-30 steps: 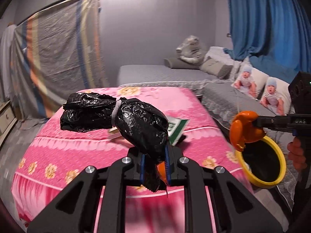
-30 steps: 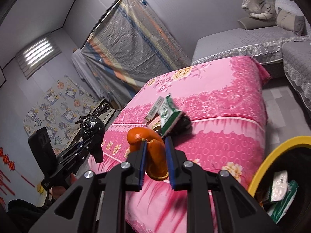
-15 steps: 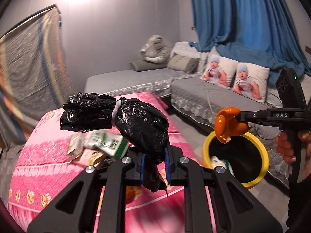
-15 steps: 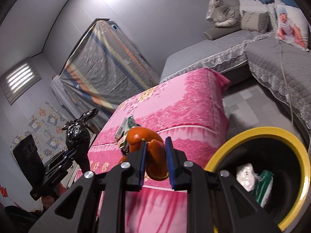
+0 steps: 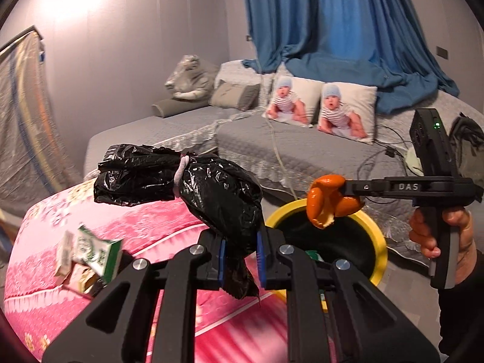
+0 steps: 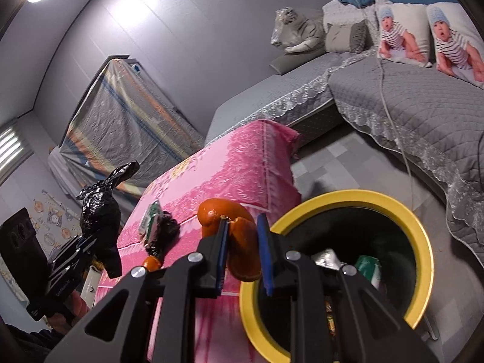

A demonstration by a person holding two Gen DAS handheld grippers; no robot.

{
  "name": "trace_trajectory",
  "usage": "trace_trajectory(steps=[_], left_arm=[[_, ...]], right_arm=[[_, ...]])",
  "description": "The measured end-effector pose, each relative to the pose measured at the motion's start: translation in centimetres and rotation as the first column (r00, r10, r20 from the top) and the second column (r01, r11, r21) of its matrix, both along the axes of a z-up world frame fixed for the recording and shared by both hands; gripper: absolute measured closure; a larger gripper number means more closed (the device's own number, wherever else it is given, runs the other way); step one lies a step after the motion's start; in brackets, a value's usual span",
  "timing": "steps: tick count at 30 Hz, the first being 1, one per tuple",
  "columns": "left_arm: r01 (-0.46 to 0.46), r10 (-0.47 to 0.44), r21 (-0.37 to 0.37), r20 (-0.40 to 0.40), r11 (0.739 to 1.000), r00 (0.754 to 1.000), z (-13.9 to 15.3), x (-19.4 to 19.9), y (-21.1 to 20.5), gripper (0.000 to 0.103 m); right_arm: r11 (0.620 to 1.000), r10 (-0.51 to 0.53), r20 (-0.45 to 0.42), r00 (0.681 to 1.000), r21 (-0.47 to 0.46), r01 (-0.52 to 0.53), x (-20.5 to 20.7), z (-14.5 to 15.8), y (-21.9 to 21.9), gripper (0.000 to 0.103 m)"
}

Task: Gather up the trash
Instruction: 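Carry the orange peel with the right tool over the bin while the left tool lifts the black bag, then open both tools over the bin to drop the orange peel and black bag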

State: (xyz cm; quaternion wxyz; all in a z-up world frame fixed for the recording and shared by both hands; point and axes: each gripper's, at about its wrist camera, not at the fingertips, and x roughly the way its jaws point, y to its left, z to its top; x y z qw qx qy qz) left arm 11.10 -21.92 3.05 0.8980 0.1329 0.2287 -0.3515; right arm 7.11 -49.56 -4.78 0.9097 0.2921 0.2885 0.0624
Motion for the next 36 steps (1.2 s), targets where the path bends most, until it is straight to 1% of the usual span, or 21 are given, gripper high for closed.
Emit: trace_trajectory(steps=[3, 9, 16, 22, 26, 30, 31, 32, 33, 34, 35, 36], left_arm=[[0.03, -0.03, 0.007, -0.006, 1.0, 1.0, -0.4, -0.1, -1.2, 0.089], [0.08, -0.079, 0.018, -0.022, 0.997, 0.997, -1.3, 0.1, -3.6, 0.089], [0.121, -0.12, 0.027, -0.057, 0.992, 0.991, -2.9, 0.4, -6.6, 0.089], [0.145, -0.142, 0.036, -0.079, 0.989, 0.987, -4.1, 0.7, -8.6, 0.088], [0.154, -0.147, 0.039, -0.138, 0.987, 0.979, -5.5, 1.6, -9.8, 0.088], [0.16, -0.152, 0.037, -0.173, 0.986, 0.973, -6.4, 2.7, -10.7, 0.088], [0.16, -0.151, 0.035, -0.193, 0.986, 0.97, -6.6, 3.1, -11.0, 0.087], [0.152, -0.143, 0.026, -0.214, 0.988, 0.966, -6.8, 3.5, -10.9, 0.087], [0.148, -0.14, 0.018, -0.226, 0.989, 0.964, -6.9, 3.6, -10.8, 0.081], [0.139, -0.133, 0.008, -0.241, 0.99, 0.961, -7.1, 4.0, -10.6, 0.067], [0.121, -0.117, 0.002, -0.244, 0.993, 0.963, -7.2, 4.3, -10.2, 0.056], [0.092, -0.091, -0.004, -0.234, 0.996, 0.968, -7.2, 4.4, -9.6, 0.031]], right_arm=[[0.999, -0.042, -0.015, 0.999, -0.009, 0.042, -0.5, -0.9, -1.1, 0.085], [0.996, -0.093, -0.041, 0.995, -0.015, 0.092, -0.9, -2.2, -2.5, 0.085], [0.992, -0.126, -0.074, 0.989, 0.017, 0.127, -1.0, -3.8, -3.9, 0.085], [0.986, -0.163, -0.106, 0.981, 0.018, 0.166, -1.2, -4.9, -4.7, 0.085], [0.979, -0.201, -0.141, 0.969, -0.008, 0.202, -1.1, -5.6, -5.2, 0.085], [0.979, -0.202, -0.149, 0.968, -0.006, 0.203, -1.0, -5.9, -5.3, 0.085], [0.978, -0.209, -0.154, 0.966, -0.015, 0.209, -1.0, -6.0, -5.4, 0.084], [0.975, -0.222, -0.161, 0.962, -0.027, 0.22, -1.0, -6.0, -5.5, 0.08], [0.97, -0.242, -0.166, 0.956, -0.037, 0.24, -1.0, -6.1, -5.6, 0.078], [0.967, -0.256, -0.172, 0.951, -0.037, 0.254, -1.1, -6.1, -5.8, 0.077], [0.964, -0.266, -0.175, 0.948, -0.033, 0.264, -1.2, -6.2, -6.1, 0.072], [0.959, -0.282, -0.177, 0.943, -0.031, 0.281, -1.4, -6.3, -6.4, 0.059]])
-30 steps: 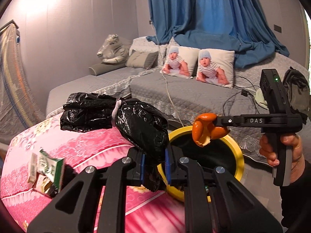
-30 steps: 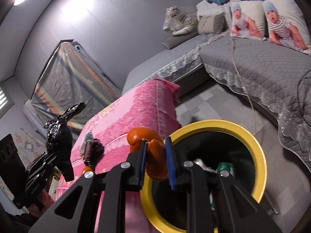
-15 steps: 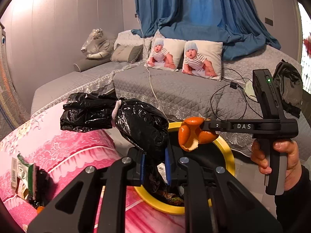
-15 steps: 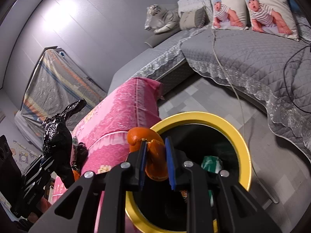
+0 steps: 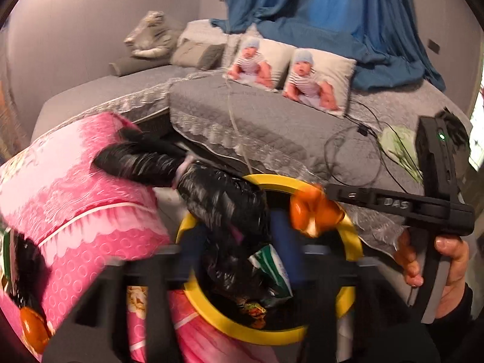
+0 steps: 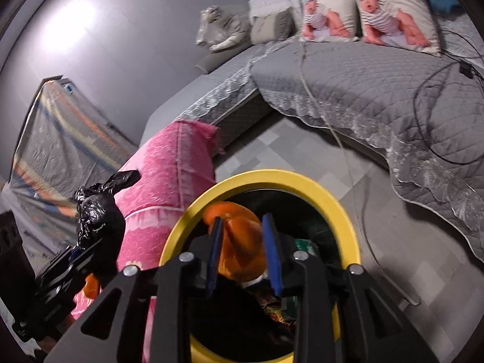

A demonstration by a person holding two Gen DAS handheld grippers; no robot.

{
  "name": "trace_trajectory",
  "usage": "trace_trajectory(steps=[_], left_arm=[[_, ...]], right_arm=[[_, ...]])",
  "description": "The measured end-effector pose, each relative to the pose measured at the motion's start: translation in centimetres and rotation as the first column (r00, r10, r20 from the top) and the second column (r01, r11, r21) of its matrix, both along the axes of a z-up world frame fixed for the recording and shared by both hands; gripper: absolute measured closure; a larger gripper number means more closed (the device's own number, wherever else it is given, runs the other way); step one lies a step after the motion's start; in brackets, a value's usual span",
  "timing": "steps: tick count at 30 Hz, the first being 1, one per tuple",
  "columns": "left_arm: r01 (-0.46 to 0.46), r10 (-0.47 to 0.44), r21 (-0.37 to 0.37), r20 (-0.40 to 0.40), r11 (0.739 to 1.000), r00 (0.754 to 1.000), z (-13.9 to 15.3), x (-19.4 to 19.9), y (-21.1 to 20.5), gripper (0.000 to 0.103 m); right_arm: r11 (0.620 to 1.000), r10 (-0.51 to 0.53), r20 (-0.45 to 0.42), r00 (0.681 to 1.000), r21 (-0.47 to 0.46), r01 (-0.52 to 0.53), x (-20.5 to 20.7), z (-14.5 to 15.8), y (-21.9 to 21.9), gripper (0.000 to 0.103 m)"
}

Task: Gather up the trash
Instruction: 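Open both tools over the bin to drop the orange peel and black bag, then grasp the half-peeled orange on the bedspread with the left tool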

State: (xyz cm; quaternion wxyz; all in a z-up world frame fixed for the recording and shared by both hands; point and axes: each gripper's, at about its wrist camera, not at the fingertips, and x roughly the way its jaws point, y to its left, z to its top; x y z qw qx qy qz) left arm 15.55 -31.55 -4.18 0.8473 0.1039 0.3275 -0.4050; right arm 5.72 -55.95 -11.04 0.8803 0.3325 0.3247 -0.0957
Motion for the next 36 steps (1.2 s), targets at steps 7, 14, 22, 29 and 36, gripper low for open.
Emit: trace_trajectory(steps=[7, 14, 22, 29, 36], left_arm=[[-0.059, 0.06, -0.032, 0.053, 0.998, 0.997, 0.8, 0.0, 2.9, 0.012], [-0.138, 0.141, -0.032, 0.125, 0.99, 0.982, 2.3, -0.2, 8.3, 0.008], [-0.361, 0.355, 0.036, 0.111, 0.932, 0.928, 1.0, 0.5, 19.5, 0.008], [-0.496, 0.494, 0.107, 0.048, 0.862, 0.868, -2.1, 2.2, 25.7, 0.009], [-0.503, 0.508, 0.147, -0.001, 0.852, 0.861, -4.4, 3.8, 26.1, 0.009]], right_arm=[[0.999, -0.017, 0.024, 1.0, 0.03, 0.017, -1.0, 0.2, -0.3, 0.04], [0.989, 0.138, 0.159, 0.978, 0.039, -0.145, 0.0, 2.0, 3.3, 0.023], [0.957, 0.276, 0.243, 0.93, 0.02, -0.29, 2.6, 4.1, 7.9, 0.016], [0.928, 0.356, 0.233, 0.905, 0.023, -0.371, 4.8, 4.7, 11.2, 0.016], [0.911, 0.404, 0.224, 0.887, -0.005, -0.413, 5.4, 4.7, 13.1, 0.016]])
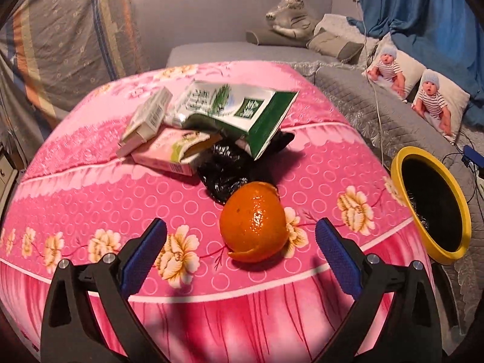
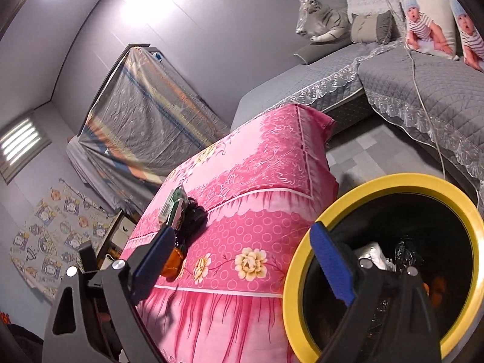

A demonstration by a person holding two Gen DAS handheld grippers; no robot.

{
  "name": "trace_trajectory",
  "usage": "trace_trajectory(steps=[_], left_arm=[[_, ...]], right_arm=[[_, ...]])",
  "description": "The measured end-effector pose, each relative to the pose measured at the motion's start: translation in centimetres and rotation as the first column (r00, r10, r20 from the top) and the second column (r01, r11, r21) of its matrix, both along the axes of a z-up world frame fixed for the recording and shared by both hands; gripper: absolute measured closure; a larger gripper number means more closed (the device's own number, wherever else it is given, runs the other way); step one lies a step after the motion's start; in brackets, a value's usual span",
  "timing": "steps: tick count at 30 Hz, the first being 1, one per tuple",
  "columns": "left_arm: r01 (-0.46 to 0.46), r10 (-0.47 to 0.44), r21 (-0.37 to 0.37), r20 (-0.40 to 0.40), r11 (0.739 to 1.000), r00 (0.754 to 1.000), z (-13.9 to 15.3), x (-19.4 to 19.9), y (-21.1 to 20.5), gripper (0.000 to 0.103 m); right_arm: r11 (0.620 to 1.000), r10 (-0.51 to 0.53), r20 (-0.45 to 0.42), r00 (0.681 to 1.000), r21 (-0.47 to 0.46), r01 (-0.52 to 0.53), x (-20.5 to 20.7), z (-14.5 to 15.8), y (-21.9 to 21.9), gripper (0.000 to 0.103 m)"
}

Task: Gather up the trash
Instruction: 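Grasp the half-peeled orange on the bedspread with the left tool, then grasp the green-and-white SATINE milk carton with the right tool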

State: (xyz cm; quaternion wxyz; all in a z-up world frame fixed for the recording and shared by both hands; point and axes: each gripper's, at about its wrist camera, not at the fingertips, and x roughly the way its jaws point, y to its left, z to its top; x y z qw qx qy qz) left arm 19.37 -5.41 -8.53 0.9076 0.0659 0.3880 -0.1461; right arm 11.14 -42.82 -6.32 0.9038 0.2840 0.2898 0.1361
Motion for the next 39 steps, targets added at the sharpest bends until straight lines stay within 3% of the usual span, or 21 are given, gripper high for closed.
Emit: trace_trajectory(steps=[6, 8, 12, 16, 20, 24, 30, 33, 37, 39], left_arm=[[-0.019, 0.019, 0.003, -0.046, 1.0, 0.999, -1.4, 1.8, -0.4, 0.009], [-0.021, 0.021, 0.002, -0.058, 1.0, 0.998, -1.7, 2.3, -0.4, 0.019], [-0.021, 0.02, -0.009, -0.093, 1.0, 0.995, -2.3, 3.0, -0.5, 0.059], [-0.012, 0.011, -0.016, -0.068, 1.0, 0.998, -1.9, 2.0, 0.0, 0.064], [-0.024, 0.019, -0.063, -0.072, 0.998, 0.997, -1.5, 0.7, 2.2, 0.065], [-0.045, 0.041, -0.096, -0.041, 0.994, 0.998, -0.5, -0.9, 4.7, 0.065], [-0.081, 0.079, -0.151, -0.016, 0.985, 0.997, 0.6, -3.2, 8.1, 0.065], [-0.103, 0.103, -0.181, -0.011, 0.978, 0.995, 0.7, -4.0, 9.7, 0.065], [-0.121, 0.122, -0.206, -0.007, 0.971, 0.993, 0.9, -4.2, 11.0, 0.065], [-0.128, 0.13, -0.214, -0.001, 0.968, 0.991, 1.0, -4.3, 11.4, 0.065]], right_arm=[[0.999, 0.023, 0.021, 1.0, -0.024, -0.022, -0.2, 0.1, 0.2, 0.013], [0.999, 0.033, 0.027, 0.999, -0.022, -0.033, -0.2, 0.2, 0.2, 0.013], [0.996, 0.092, 0.047, 0.995, 0.0, -0.092, 0.3, 0.7, 0.9, 0.012], [0.979, 0.174, 0.041, 0.984, -0.112, -0.168, 1.6, 2.3, 4.0, 0.011], [0.94, 0.264, 0.016, 0.964, -0.228, -0.254, 3.7, 3.7, 8.0, 0.01], [0.877, 0.357, -0.036, 0.934, -0.33, -0.348, 6.9, 4.6, 12.7, 0.01], [0.682, 0.482, -0.156, 0.862, -0.551, -0.481, 12.0, 4.9, 21.4, 0.011], [0.554, 0.511, -0.253, 0.822, -0.633, -0.54, 15.5, 4.2, 25.5, 0.011], [0.436, 0.497, -0.378, 0.781, -0.669, -0.601, 19.4, 2.5, 28.6, 0.011], [0.4, 0.483, -0.425, 0.766, -0.671, -0.625, 20.7, 1.6, 29.5, 0.011]])
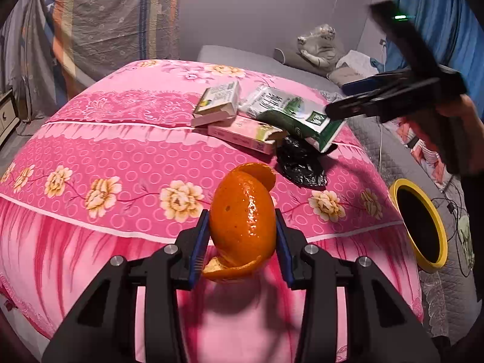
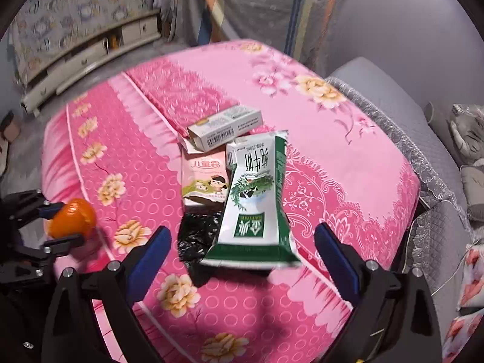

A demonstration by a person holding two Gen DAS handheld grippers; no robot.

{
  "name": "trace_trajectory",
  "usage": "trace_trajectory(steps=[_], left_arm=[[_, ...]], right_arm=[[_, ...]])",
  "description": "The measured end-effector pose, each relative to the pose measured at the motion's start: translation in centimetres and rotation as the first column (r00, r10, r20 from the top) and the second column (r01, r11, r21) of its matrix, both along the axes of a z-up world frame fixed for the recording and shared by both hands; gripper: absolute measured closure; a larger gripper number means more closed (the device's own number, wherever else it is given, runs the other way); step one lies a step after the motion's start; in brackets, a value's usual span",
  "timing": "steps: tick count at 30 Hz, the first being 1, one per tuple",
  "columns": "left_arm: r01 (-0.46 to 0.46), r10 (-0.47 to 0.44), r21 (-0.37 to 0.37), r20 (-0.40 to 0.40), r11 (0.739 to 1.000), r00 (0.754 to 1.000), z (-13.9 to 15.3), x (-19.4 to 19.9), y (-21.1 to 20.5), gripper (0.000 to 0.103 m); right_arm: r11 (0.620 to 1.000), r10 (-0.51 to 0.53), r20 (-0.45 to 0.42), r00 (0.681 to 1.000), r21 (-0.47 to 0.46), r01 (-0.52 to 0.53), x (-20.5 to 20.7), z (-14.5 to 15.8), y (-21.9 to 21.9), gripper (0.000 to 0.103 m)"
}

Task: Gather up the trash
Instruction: 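Grasp the green-and-white SATINE milk carton with the right tool, then carry the orange and milk carton with both tools over the bin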

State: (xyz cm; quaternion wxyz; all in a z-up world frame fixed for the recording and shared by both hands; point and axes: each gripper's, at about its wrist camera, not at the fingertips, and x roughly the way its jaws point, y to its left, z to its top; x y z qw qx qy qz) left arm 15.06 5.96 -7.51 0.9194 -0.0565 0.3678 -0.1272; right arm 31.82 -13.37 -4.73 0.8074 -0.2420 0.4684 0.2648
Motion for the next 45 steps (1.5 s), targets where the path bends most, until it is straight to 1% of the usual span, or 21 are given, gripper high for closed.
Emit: trace_trajectory(steps=[1, 3, 6, 10, 11, 13, 15, 16, 18, 23, 27, 31, 34, 36, 40, 45], left_arm=[[-0.002, 0.002, -0.005, 0.001, 1.0, 1.0, 0.0, 0.0, 0.2, 0.065], [-0.009, 0.009, -0.021, -0.002, 1.0, 1.0, 0.0, 0.1, 0.7, 0.065], [-0.015, 0.015, -0.033, -0.007, 0.999, 1.0, -0.2, 0.3, 1.0, 0.065], [-0.019, 0.019, -0.035, -0.006, 0.999, 1.0, -0.3, 0.5, 1.4, 0.065], [-0.022, 0.021, -0.034, -0.007, 0.999, 1.0, -0.4, 0.5, 1.4, 0.065], [-0.025, 0.024, -0.037, -0.006, 0.999, 1.0, -0.4, 0.5, 1.5, 0.065], [-0.026, 0.026, -0.04, -0.005, 0.999, 1.0, -0.4, 0.6, 1.7, 0.065], [-0.027, 0.027, -0.039, -0.004, 0.999, 1.0, -0.4, 0.6, 1.7, 0.065], [-0.028, 0.028, -0.038, -0.003, 0.999, 1.0, -0.3, 0.5, 1.6, 0.065], [-0.027, 0.027, -0.031, 0.007, 0.999, 1.0, 0.1, 0.2, 1.3, 0.065], [-0.031, 0.032, -0.012, 0.032, 0.999, 0.999, 0.6, -0.3, 1.0, 0.065], [-0.029, 0.029, 0.003, 0.061, 1.0, 0.998, 1.5, -0.9, 0.5, 0.065], [-0.027, 0.026, 0.011, 0.082, 1.0, 0.996, 2.3, -1.3, 0.0, 0.065], [-0.024, 0.022, 0.018, 0.099, 1.0, 0.995, 3.0, -1.7, -0.4, 0.065], [-0.015, 0.01, 0.035, 0.139, 0.999, 0.99, 4.6, -2.3, -1.4, 0.065], [0.018, -0.027, 0.054, 0.174, 0.998, 0.984, 6.2, -2.8, -3.1, 0.065]], right_arm=[[1.0, 0.002, -0.023, 1.0, -0.031, -0.002, 0.7, -0.6, 0.6, 0.012], [0.998, -0.015, -0.071, 0.997, -0.064, 0.01, 2.3, -1.7, 1.4, 0.019], [0.998, -0.037, -0.127, 0.991, -0.057, 0.03, 3.9, -2.8, 1.9, 0.019], [0.995, -0.078, -0.148, 0.986, -0.075, 0.067, 5.6, -4.0, 2.6, 0.019], [0.994, -0.087, -0.157, 0.984, -0.073, 0.076, 5.9, -4.2, 2.6, 0.02], [0.992, -0.113, -0.177, 0.978, -0.075, 0.101, 6.7, -4.9, 2.5, 0.028], [0.991, -0.125, -0.198, 0.972, -0.063, 0.114, 7.1, -5.4, 2.4, 0.042], [0.991, -0.131, -0.198, 0.971, -0.059, 0.122, 7.2, -5.4, 2.3, 0.045], [0.989, -0.146, -0.187, 0.972, -0.04, 0.141, 7.2, -5.3, 2.1, 0.046], [0.99, -0.138, -0.154, 0.978, -0.024, 0.136, 5.8, -4.6, 1.5, 0.047], [0.988, -0.144, -0.119, 0.982, 0.045, 0.15, 4.2, -2.4, 0.1, 0.047], [0.973, -0.152, -0.089, 0.984, 0.164, 0.165, 1.8, 1.0, -2.2, 0.047], [0.948, -0.152, -0.083, 0.985, 0.269, 0.169, -0.5, 3.3, -3.8, 0.047], [0.927, -0.154, -0.086, 0.984, 0.333, 0.174, -2.2, 4.4, -4.8, 0.047], [0.866, -0.158, -0.098, 0.983, 0.465, 0.185, -6.2, 5.8, -7.0, 0.046], [0.792, -0.183, -0.1, 0.978, 0.575, 0.207, -10.6, 6.7, -10.0, 0.046]])
